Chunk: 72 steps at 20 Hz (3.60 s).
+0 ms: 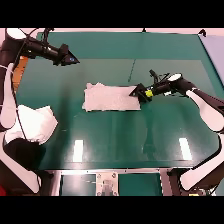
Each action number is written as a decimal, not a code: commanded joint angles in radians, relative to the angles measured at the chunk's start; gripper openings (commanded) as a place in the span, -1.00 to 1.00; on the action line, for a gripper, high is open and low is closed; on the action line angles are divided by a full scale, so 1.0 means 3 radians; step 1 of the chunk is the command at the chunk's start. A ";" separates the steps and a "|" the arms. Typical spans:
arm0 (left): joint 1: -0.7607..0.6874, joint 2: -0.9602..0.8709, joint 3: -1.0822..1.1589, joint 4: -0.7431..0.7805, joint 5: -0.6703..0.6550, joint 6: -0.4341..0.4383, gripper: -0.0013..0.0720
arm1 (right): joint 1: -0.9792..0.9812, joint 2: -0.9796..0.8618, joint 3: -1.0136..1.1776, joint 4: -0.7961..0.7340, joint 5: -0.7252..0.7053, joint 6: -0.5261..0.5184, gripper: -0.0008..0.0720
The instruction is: Fold the shirts.
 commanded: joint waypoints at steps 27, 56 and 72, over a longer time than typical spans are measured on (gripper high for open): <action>-0.0003 0.0001 -0.0003 0.0001 -0.0081 0.0000 -0.91 | -0.5910 0.1548 -0.1606 -0.0660 0.0203 -0.0179 -0.95; -0.0342 0.1099 -0.1465 0.0795 0.0261 -0.0046 -0.91 | -0.1387 0.2335 -0.0973 -0.2021 0.0140 0.1041 -0.95; -0.0445 0.2886 -0.3696 0.0847 0.0670 -0.0114 -0.91 | -0.0233 0.2711 -0.2066 -0.1911 -0.0005 0.1016 -0.94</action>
